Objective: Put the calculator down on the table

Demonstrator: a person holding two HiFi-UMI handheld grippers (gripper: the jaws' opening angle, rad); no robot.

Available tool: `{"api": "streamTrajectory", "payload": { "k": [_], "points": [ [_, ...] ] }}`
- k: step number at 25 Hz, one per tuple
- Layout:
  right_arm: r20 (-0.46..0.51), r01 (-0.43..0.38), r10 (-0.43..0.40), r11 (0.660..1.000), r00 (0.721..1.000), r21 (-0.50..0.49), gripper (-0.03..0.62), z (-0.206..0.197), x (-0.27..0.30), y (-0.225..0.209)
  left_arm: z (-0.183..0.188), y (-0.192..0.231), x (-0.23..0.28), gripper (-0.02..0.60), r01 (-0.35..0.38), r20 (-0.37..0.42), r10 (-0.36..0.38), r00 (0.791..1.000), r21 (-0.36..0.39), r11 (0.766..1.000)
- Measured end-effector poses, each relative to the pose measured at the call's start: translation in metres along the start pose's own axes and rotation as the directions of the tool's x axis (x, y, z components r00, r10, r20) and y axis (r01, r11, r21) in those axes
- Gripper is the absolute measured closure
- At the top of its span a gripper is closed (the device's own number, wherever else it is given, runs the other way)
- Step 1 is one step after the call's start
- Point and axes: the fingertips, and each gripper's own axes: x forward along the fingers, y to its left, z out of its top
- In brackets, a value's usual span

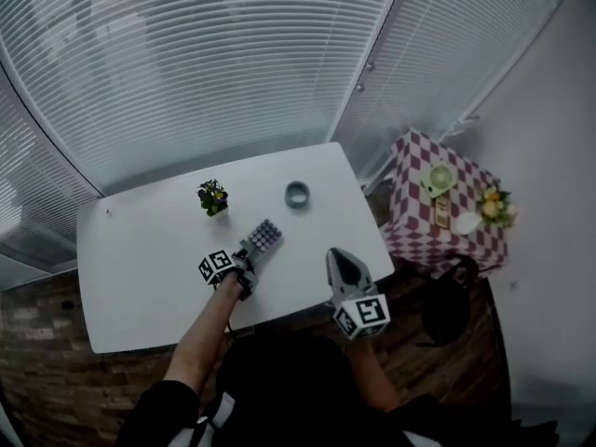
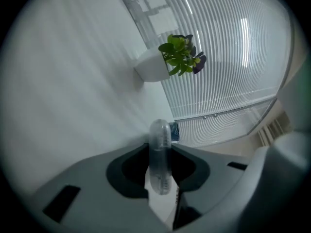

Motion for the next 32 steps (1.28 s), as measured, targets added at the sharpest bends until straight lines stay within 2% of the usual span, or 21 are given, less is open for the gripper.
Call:
{"api": "streamTrajectory", "payload": {
  "k": [6,8,10,12,15,19,23,28,30,32],
  "points": [
    [-0.008,0.001,-0.001,1.000,1.000,0.018,0.588,-0.007,-0.004,0.001,-0.004,0.003,0.007,0.482,0.005,-0.058,-0.006,0.998,-0.022,1.000],
    [-0.016,-0.017,0.017,1.000,1.000,0.003,0.588,-0.009,-0.003,0.008,-0.004,0.002,0.007,0.460,-0.006,-0.082,0.006,0.997,-0.003,1.000],
    [-0.017,-0.027,0.027,1.000,0.999,-0.006,0.588,-0.010,-0.005,0.012,-0.004,0.002,0.006,0.401,-0.039,-0.093,0.042,0.995,0.028,0.999],
    [-0.019,-0.020,0.020,1.000,1.000,0.004,0.588,-0.010,-0.008,0.010,-0.004,0.002,0.004,0.378,-0.103,-0.090,0.107,0.990,0.056,0.993],
    [-0.028,-0.024,0.024,1.000,0.999,-0.002,0.588,-0.010,-0.009,0.010,-0.004,0.000,0.002,0.319,-0.190,-0.105,0.204,0.973,0.134,0.973],
    [-0.036,-0.032,0.032,0.999,0.999,-0.005,0.588,-0.011,-0.012,0.012,-0.004,0.002,-0.002,0.311,-0.276,-0.112,0.307,0.945,0.233,0.933],
    [-0.049,-0.019,0.020,1.000,0.999,0.003,0.588,-0.017,-0.012,0.008,-0.001,0.005,-0.013,0.299,-0.322,-0.077,0.357,0.931,0.291,0.901],
    [-0.048,-0.022,0.022,1.000,0.999,0.014,0.588,-0.016,-0.011,0.006,0.009,-0.002,-0.024,0.299,-0.289,-0.029,0.305,0.952,0.246,0.925],
    [-0.047,-0.027,0.028,1.000,0.999,0.014,0.588,-0.015,-0.009,0.006,0.012,-0.010,-0.026,0.299,-0.239,-0.007,0.245,0.970,0.197,0.951],
    [-0.044,-0.032,0.032,0.999,0.998,0.010,0.588,-0.014,-0.007,0.007,0.017,-0.023,-0.032,0.299,-0.150,0.033,0.147,0.989,0.127,0.980]
  ]
}}
